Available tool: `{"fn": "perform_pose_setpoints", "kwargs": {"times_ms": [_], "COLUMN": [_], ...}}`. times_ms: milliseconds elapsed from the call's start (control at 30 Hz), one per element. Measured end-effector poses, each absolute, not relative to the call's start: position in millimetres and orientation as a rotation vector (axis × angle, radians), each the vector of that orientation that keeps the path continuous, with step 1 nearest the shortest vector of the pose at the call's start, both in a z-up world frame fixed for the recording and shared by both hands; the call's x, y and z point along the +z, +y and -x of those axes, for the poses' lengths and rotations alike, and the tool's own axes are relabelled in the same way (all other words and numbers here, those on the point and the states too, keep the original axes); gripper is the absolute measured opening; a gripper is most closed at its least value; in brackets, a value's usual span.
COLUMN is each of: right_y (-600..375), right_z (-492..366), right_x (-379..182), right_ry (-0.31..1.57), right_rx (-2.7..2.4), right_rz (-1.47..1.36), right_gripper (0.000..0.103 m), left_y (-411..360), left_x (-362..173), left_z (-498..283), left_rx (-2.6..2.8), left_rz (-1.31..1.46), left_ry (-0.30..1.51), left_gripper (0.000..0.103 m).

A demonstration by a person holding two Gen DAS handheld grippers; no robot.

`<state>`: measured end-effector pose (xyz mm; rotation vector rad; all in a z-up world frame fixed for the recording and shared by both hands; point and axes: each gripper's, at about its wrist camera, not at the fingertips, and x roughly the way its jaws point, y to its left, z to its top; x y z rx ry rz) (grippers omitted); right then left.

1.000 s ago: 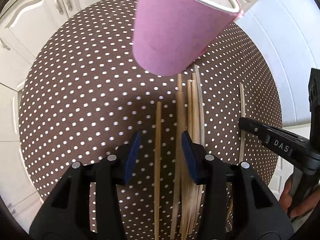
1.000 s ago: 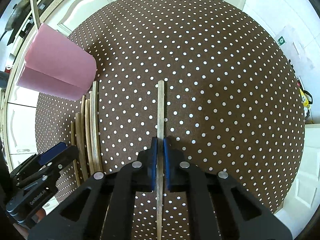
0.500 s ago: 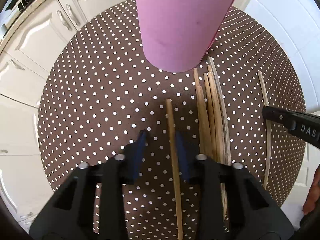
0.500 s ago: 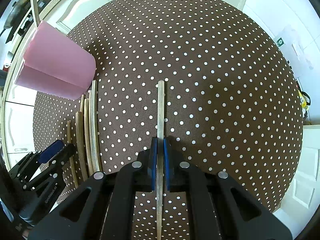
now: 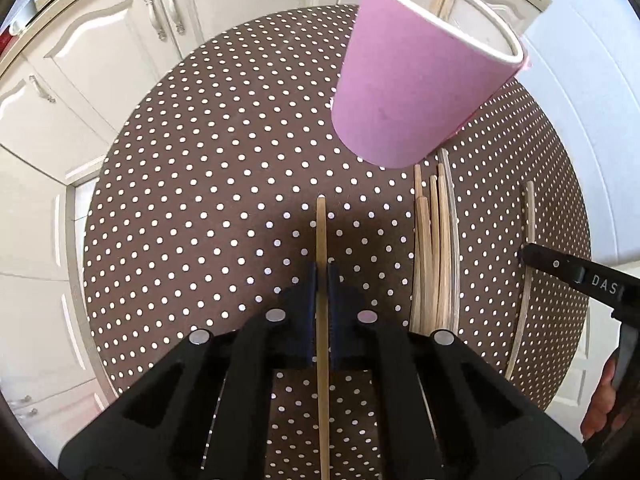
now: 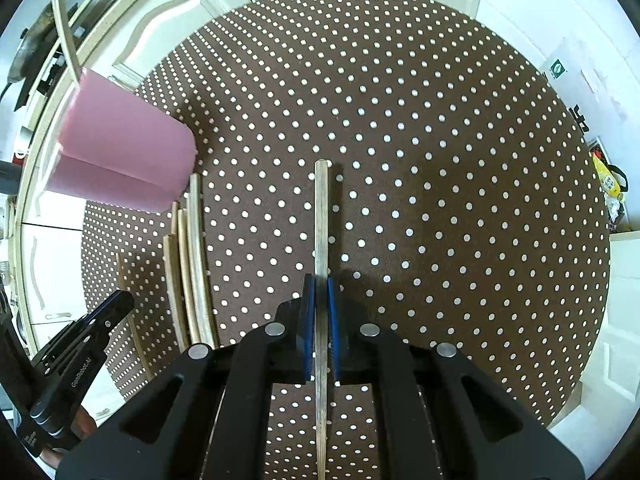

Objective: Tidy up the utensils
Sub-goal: 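Lift both held chopsticks upright above the table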

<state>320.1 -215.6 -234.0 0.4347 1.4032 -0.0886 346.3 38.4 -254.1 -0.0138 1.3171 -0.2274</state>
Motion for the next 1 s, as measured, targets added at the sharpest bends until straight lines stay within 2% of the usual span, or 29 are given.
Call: {"fn": "perform_pose_setpoints", "kwargs": {"times_ms": [367,1000], "right_y": [-225,-222], "right_z": [-320,-282], "right_x": [-177,-66], "right_ry": [1.270,1.011], "right_rx": [-0.051,0.044], "right_rz": [-0.416,-0.392], "right_gripper": [0.005,0.005], "left_y": [38,19], "left_x": [-215,-117], "left_z": [-339,-301], "left_rx": [-0.214,-0.212], "left_rz": [0.087,0.050], "left_ry": [1.246,0.989], "left_gripper": [0.006,0.006]}}
